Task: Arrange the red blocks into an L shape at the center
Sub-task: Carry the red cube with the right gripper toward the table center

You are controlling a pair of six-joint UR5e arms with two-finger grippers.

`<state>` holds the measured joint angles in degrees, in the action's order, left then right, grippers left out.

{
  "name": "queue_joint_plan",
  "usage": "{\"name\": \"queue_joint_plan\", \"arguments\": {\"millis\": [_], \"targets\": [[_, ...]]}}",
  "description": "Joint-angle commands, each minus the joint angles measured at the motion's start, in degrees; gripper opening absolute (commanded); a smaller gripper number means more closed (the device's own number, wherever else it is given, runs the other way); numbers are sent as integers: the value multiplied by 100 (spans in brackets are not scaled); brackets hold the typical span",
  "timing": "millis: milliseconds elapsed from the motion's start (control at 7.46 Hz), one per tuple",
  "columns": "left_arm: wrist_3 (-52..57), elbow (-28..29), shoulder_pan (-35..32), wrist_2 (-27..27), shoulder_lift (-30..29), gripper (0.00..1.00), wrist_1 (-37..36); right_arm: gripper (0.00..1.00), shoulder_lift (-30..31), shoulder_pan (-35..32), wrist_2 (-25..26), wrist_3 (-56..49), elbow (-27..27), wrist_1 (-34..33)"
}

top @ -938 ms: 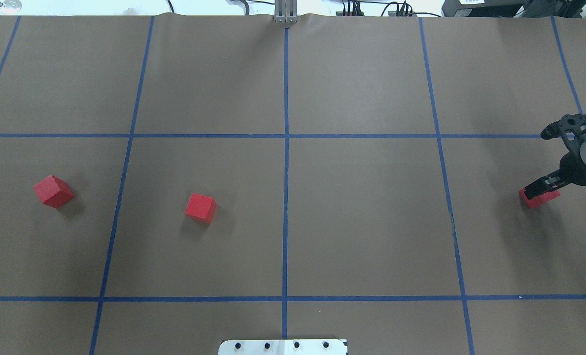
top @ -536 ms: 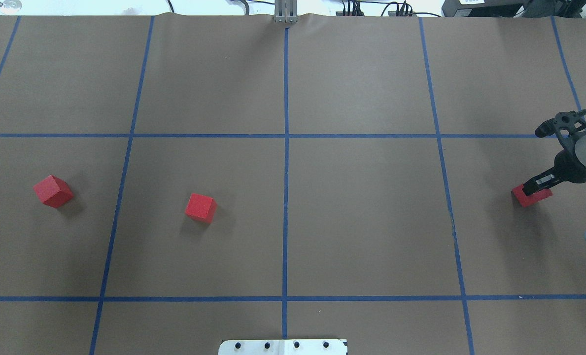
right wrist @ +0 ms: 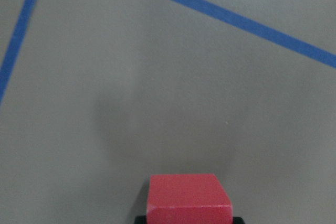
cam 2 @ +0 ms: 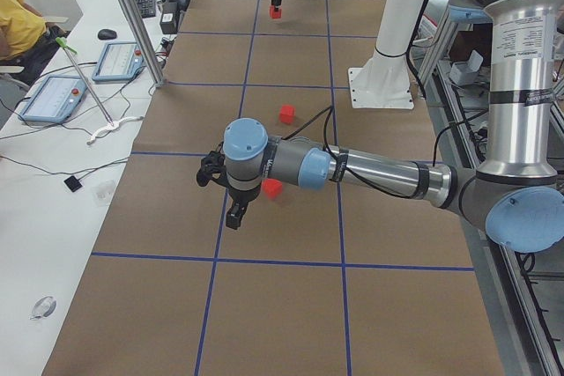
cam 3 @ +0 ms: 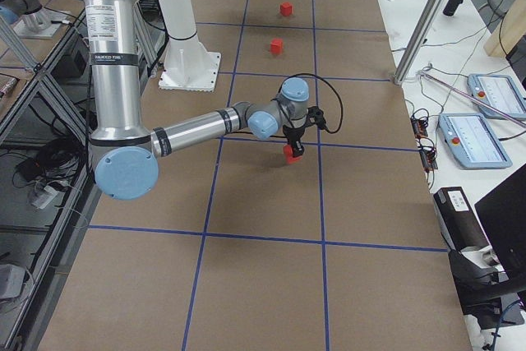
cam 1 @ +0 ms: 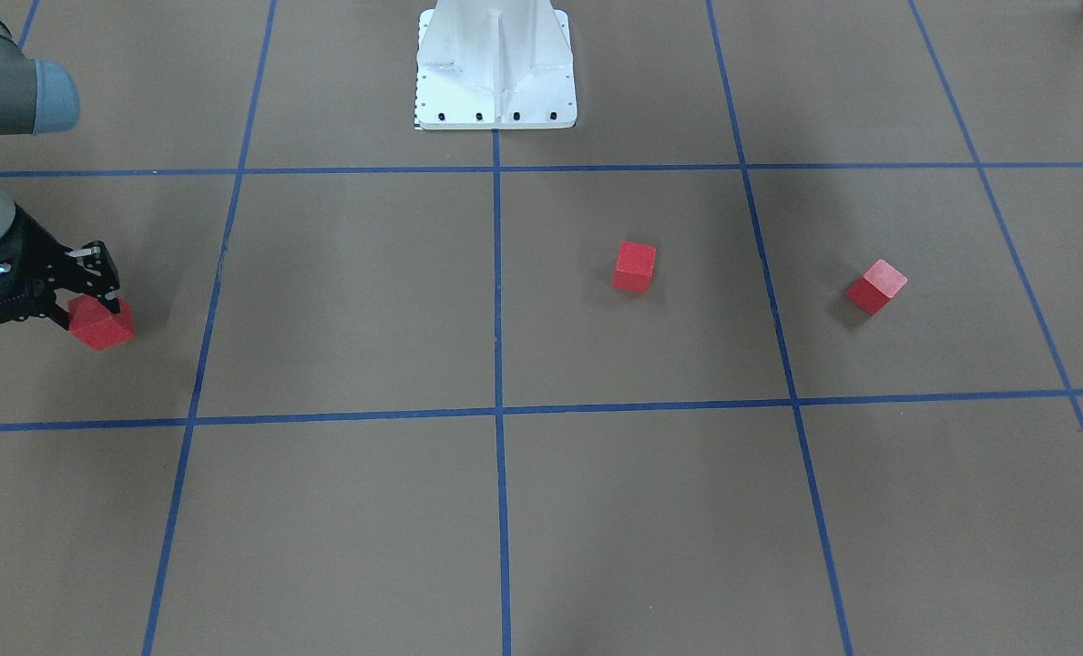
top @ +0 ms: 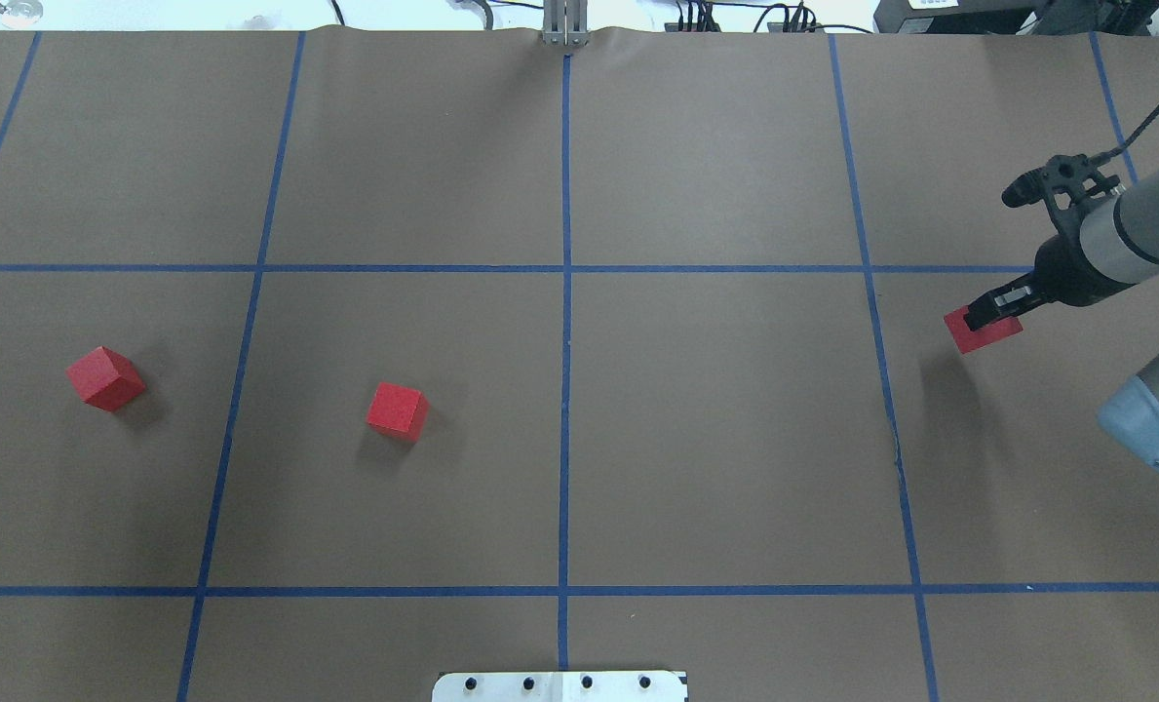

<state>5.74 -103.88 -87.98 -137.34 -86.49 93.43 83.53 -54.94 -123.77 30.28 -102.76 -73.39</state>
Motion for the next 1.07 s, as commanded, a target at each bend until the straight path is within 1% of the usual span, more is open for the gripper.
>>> {"name": "queue_joint_plan", "arguments": {"millis": [0,134,268,402,536,670,804,938], "targets": [[-3,8,0,5,1,100,0,0,-1473,534,36,1369,-8,-1189],[-3,25,0,5,1,100,0,0,-2141,833,45,2019,19,-1761],[-3,17,0,5,1,100,0,0,-2601,1210,228,2618,54,-1984],[-3,34,0,5,-8,100,0,0,-2971,1719,656,3407,219,-1995],[-3,34,0,5,-8,100,0,0,-3462,2124,1026,4006,613,-2004],[-3,43,0,5,-8,100,0,0,-3893,2459,1282,4412,1078,-2004],[-3,43,0,5,-8,100,-9,0,-4132,2697,1520,4573,1448,-2004],[-3,52,0,5,-8,100,0,0,-4135,2873,1653,4575,1530,-2004]]}}
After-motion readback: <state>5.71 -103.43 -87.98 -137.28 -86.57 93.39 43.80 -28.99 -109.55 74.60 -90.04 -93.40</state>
